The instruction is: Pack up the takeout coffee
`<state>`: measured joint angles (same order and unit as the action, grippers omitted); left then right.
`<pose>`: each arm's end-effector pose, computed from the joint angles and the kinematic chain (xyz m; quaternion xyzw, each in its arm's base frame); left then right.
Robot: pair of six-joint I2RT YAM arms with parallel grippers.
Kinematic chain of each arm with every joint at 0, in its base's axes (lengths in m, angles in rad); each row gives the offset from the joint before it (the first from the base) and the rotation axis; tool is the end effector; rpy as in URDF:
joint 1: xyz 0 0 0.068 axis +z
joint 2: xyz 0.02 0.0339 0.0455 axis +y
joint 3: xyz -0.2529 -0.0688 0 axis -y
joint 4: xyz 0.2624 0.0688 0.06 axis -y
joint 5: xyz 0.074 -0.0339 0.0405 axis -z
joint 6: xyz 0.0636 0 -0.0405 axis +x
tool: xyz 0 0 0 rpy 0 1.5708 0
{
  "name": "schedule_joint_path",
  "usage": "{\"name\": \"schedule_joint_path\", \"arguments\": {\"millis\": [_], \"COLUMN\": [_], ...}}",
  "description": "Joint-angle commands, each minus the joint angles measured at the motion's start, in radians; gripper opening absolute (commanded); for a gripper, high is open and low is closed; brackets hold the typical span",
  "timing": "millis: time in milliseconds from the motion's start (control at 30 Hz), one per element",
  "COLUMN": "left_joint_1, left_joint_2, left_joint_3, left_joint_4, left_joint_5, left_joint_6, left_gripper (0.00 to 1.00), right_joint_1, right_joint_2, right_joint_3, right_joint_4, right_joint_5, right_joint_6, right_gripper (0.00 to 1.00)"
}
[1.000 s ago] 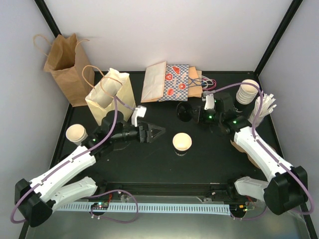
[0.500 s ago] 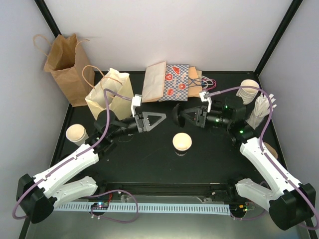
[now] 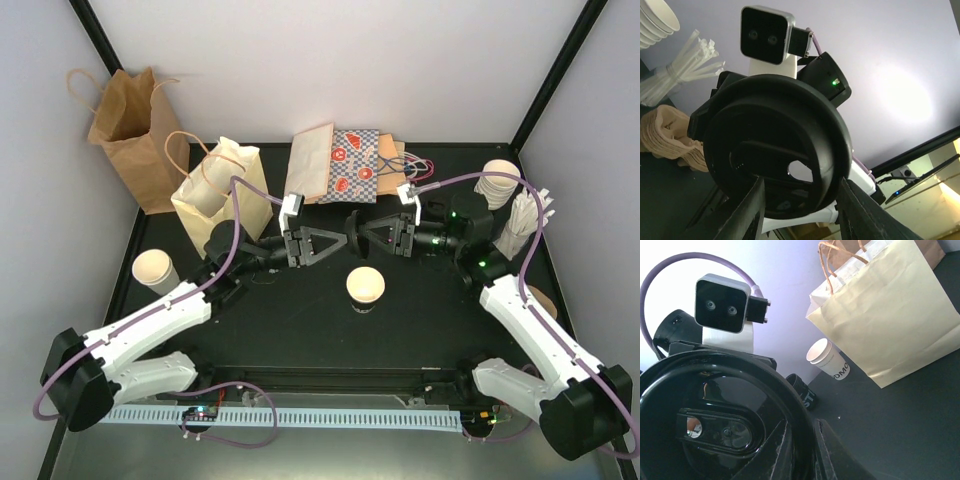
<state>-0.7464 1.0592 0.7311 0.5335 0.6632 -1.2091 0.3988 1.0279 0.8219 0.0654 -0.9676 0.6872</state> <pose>0.1830 -0.2226 0.3316 0.1091 0.6385 -0.7231 0.2397 0.2261 0.1521 0.3197 -0.2058 0.7053 0.6006 0.3155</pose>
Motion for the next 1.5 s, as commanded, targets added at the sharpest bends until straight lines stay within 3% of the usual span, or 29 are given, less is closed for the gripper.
{"name": "schedule_joint_path", "arguments": {"millis": [0,167,500,1100,1233,1367,1467], "left_joint_1": [-0.014,-0.016,-0.016,-0.023,-0.024,-0.024,-0.024], "left_joint_2": [0.023,0.017,0.015,0.045,0.049,0.047,0.042], "left_joint_3": [0.045,0.036,0.037,0.051,0.054,0.059,0.066], "left_joint_4": [0.100,0.131,0.124,0.088,0.082,0.049,0.014], "left_joint_5": [0.036,0.031,0.036,0.049,0.051,0.049,0.043], "left_joint_6": [-0.028,-0.026,-0.017,-0.003,-0.002,0.014,0.032], "left_gripper": [0.43,0.45,0.24,0.27,0.21,0.03,0.02], "right_joint_1": [0.012,0.015,0.017,0.032,0.035,0.035,0.035], "right_joint_2": [0.005,0.011,0.018,0.036,0.038,0.038,0.037], "right_joint_3": [0.000,0.003,0.003,0.031,0.034,0.040,0.042], "right_joint_4": [0.004,-0.027,-0.033,-0.104,-0.116,-0.132,-0.139], "right_joint_5": [-0.019,-0.015,-0.016,-0.001,0.005,0.014,0.026], "right_joint_6": [-0.011,-0.036,-0.041,-0.093,-0.104,-0.115,-0.121], "right_gripper": [0.15,0.15,0.15,0.15,0.15,0.15,0.21]}}
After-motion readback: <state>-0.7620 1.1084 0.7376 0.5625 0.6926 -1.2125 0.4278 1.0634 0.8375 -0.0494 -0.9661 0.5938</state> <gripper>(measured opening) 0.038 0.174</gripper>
